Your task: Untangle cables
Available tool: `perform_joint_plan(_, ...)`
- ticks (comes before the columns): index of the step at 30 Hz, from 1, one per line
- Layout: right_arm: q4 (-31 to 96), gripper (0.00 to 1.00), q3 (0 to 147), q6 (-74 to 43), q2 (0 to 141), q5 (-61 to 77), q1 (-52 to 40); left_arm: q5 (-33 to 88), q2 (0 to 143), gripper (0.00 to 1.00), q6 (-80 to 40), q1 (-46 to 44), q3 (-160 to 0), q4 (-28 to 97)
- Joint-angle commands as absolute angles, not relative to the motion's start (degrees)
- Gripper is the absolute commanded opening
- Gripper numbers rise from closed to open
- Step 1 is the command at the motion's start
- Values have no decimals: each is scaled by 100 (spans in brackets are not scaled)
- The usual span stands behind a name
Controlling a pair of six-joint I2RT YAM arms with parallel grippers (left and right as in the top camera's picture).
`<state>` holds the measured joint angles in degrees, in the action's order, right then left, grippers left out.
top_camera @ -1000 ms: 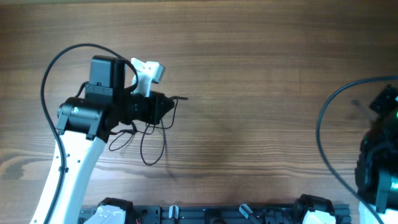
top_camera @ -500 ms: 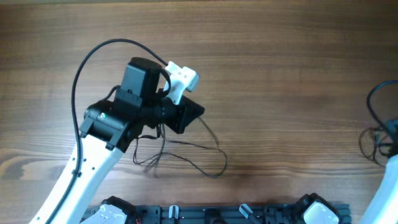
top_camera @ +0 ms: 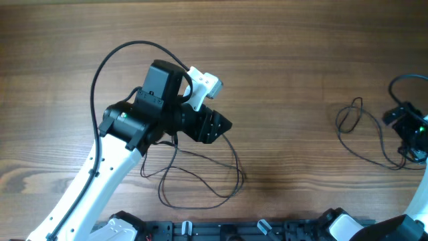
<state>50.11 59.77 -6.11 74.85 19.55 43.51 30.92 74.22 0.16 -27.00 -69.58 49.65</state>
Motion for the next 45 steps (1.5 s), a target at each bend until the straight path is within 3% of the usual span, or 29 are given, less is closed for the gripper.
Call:
perform_joint_plan(1, 5089, 100, 6031, 545, 7533, 4018, 4237, 2300, 7437, 80, -652, -2624, -6934, 4915)
perform_joint_plan(9, 5371, 100, 6014, 550, 7533, 4073, 2200, 2027, 7437, 85, -1406, -1566, -6934, 5043)
perform_joint_plan(13, 5356, 100, 5874, 102, 7557, 4071, 1105, 1863, 7437, 87, -1374, -1393, -6934, 5103)
perform_joint_plan(15, 5360, 100, 5837, -178, 7557, 4049, 486, 1831, 7437, 100, -1374, -1387, -6934, 5103)
perform_joint_plan(21, 5363, 100, 5837, -554, 7557, 3889, -659, 1831, 7437, 100, -1376, -1387, -6934, 5105)
perform_joint_plan(25, 5332, 100, 5645, -1984, 7557, 2941, -1286, 908, 7437, 100, -1378, -1387, -6934, 5212)
perform_joint_plan(29, 4982, 100, 5028, -3002, 7557, 2919, -1852, -80, 7437, 100, -1376, -1385, -6934, 5212)
perform_joint_plan(36, 4202, 100, 4143, -5002, 7555, 3212, -2961, -139, 7437, 100, -1376, -1387, -6934, 5212)
perform_joint_plan(45, 3022, 99, 3710, -6440, 7557, 2792, -4464, -139, 7437, 100, -1378, -1387, -6934, 5210)
